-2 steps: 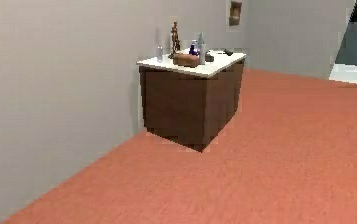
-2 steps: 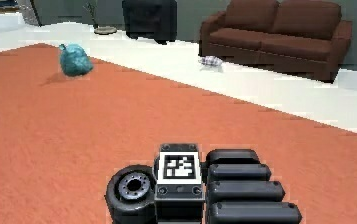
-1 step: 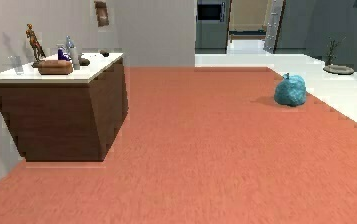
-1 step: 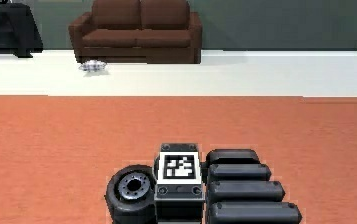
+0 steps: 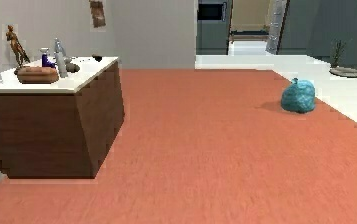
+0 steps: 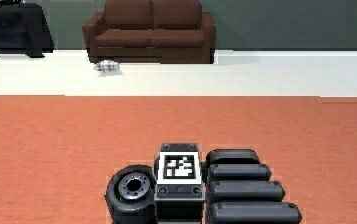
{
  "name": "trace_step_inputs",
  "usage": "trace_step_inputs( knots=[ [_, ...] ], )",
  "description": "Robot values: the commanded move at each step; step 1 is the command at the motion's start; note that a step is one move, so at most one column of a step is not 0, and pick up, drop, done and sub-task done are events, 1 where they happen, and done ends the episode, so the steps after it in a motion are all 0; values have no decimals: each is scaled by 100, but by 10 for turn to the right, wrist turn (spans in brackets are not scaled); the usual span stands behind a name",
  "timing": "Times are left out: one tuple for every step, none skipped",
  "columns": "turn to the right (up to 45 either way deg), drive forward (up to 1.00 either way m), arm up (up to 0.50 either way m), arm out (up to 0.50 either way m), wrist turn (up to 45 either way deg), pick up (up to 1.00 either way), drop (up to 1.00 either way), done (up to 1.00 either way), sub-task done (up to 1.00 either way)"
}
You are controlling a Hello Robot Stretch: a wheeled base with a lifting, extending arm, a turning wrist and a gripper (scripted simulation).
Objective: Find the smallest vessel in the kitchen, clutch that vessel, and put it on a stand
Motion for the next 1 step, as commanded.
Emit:
trace_step_inputs(
  knots=[
    [150,0,0,0,0,0,0,0,0]
  ],
)
